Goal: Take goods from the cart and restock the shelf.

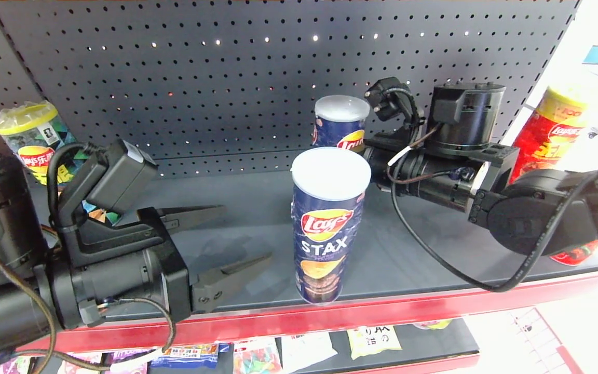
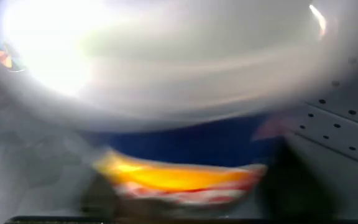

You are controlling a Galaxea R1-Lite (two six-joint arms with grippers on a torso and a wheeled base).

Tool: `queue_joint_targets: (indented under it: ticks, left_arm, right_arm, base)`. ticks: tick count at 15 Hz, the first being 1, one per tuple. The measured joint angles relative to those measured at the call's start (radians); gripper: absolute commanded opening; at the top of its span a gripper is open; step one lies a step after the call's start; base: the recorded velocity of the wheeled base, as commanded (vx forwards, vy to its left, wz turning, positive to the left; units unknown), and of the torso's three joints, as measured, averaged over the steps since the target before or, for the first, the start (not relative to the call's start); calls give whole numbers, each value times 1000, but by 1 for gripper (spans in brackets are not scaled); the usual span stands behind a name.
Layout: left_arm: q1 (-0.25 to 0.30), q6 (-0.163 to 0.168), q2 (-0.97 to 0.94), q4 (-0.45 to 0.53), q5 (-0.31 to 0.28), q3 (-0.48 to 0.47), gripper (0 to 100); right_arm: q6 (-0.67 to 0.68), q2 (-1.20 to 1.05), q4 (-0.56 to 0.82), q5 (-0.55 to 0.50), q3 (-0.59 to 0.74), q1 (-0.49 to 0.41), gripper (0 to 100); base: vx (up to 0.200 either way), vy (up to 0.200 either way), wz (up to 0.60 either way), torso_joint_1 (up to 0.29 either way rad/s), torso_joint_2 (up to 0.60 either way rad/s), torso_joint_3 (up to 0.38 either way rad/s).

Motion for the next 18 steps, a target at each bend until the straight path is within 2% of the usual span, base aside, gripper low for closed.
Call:
queue_joint_targets:
  ticks: [4, 11, 12, 15, 18]
  left_arm:
    - [0, 1, 0, 0, -1, 0, 100]
    - [2, 11, 4, -1, 7, -3, 100]
    - [5, 19, 4, -1, 15, -4, 100]
    - [25, 78, 5, 1, 34, -1, 100]
    - [44, 88, 5, 2, 40, 3, 100]
  right_arm:
    - [1, -22, -1, -4, 20, 0, 100]
    - [1, -155, 1, -5, 150, -3, 100]
    - [1, -173, 1, -5, 165, -5, 100]
    - [1, -227, 3, -5, 211, -12, 100]
    - [1, -281, 5, -7, 253, -53, 100]
  base:
    - [0, 0, 0, 0, 0, 0]
    - [0, 0, 0, 0, 0, 0]
    - [0, 0, 0, 0, 0, 0]
    - [0, 0, 0, 0, 0, 0]
    - [0, 0, 0, 0, 0, 0]
